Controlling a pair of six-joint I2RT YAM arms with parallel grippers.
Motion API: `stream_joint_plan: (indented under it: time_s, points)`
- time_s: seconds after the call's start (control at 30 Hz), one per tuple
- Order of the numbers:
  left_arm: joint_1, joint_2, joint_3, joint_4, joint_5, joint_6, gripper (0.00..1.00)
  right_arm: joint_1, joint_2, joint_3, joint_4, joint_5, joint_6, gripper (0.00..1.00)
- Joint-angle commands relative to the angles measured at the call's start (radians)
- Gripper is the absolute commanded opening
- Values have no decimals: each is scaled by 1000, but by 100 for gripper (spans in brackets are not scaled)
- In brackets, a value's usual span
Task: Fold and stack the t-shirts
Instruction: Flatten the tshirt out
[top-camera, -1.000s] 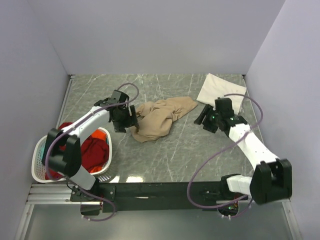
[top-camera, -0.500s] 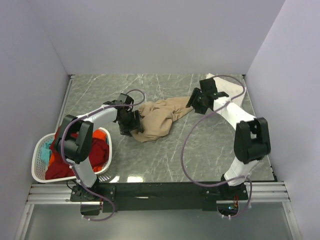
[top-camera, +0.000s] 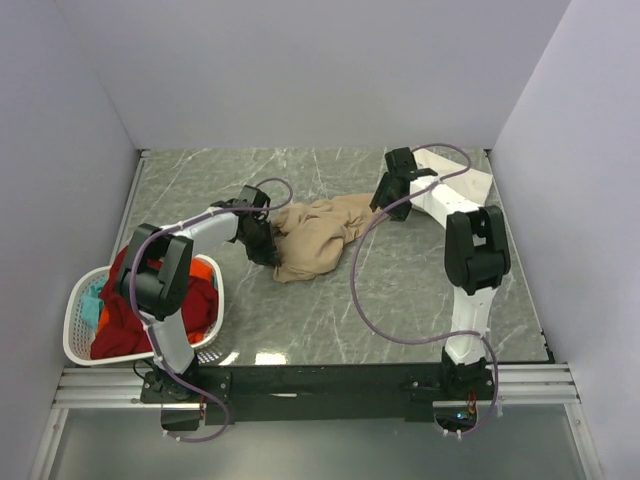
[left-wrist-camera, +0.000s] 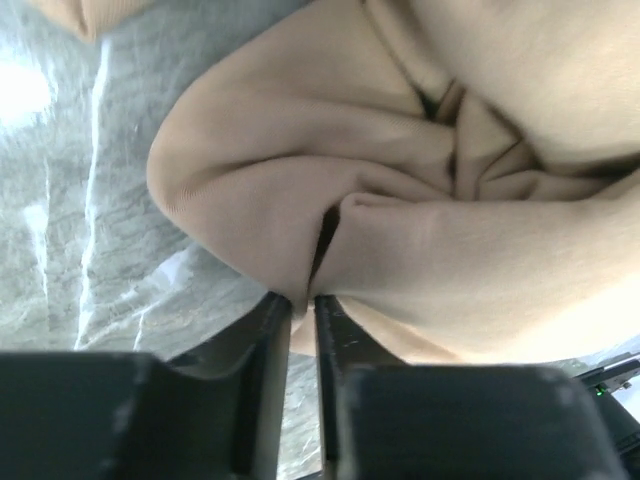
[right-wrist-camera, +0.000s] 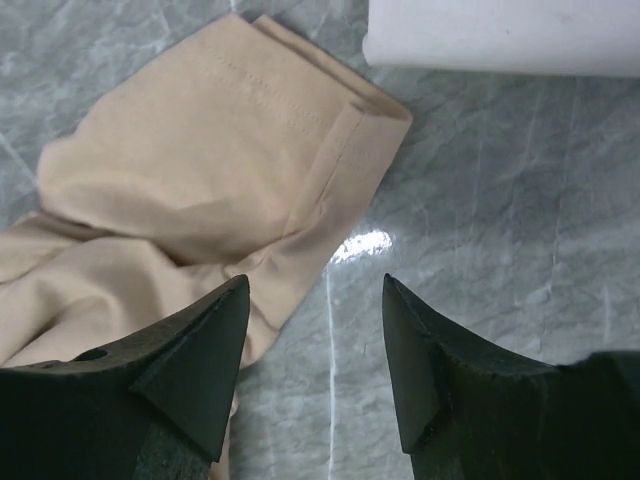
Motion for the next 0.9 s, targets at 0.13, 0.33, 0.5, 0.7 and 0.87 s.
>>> stream_joint_plan:
  time_s: [0.13,0.33,0.5,0.7,0.87]
  points:
    - [2,14,69,5,6,12,4,0,117,127,-38,32,-26,59]
    - [7,-7,99,5,-5,-12,0,-12,152,167,-57,-7,-52,21]
    - [41,-113,168,-7,-43,-66,0,-44,53,154,-72,-53,-62,0]
    - [85,-289,234,-10,-63,-140,0,-78,-182,52,-92,-90,-92,0]
    - [99,-444,257,-20,-89,-167,0,-77,-459,-23,-144,-41,-97,0]
